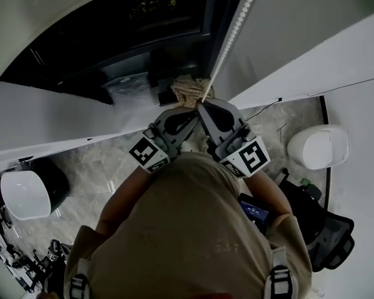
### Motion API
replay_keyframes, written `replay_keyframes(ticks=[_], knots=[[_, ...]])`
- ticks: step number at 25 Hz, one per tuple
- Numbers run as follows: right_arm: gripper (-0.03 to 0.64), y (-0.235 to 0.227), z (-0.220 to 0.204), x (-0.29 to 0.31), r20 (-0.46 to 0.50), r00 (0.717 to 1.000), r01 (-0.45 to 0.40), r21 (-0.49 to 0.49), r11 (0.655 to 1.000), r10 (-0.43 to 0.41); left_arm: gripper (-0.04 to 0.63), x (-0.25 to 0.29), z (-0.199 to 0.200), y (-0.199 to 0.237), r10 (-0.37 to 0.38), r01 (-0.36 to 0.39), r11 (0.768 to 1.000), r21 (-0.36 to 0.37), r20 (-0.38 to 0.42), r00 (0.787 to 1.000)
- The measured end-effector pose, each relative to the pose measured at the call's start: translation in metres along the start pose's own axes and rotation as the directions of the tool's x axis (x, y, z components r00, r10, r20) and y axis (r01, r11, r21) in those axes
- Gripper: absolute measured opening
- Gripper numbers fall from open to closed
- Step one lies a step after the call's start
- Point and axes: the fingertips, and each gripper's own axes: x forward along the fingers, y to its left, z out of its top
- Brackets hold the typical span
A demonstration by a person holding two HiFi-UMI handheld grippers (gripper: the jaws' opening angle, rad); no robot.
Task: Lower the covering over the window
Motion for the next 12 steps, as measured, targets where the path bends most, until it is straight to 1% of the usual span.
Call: replay_keyframes(ticks=[4, 5, 9, 12], knots=[[0.011, 0.006, 0.001, -0.001, 0.012, 0.999, 0.045, -0.010, 0.999, -0.045, 0.025, -0.006, 0.001, -0.003, -0.048, 0.048, 0.999, -0.011, -0.005, 0.999], [0.011, 0.007, 0.000, -0.002, 0.010, 0.998, 0.058, -0.011, 0.998, -0.058, 0.025, -0.006, -0.001, -0.004, -0.058, 0.058, 0.998, -0.012, -0.016, 0.998], [0.011, 0.002, 0.004, -0.015, 0.020, 0.993, 0.118, -0.018, 0.993, -0.118, 0.021, -0.004, -0.035, -0.007, -0.062, 0.062, 0.998, -0.003, -0.141, 0.988], [0.011, -0.002, 0.008, -0.030, 0.021, 0.989, 0.150, -0.029, 0.988, -0.150, 0.021, -0.005, -0.043, -0.015, -0.081, 0.078, 0.997, -0.028, -0.149, 0.986]])
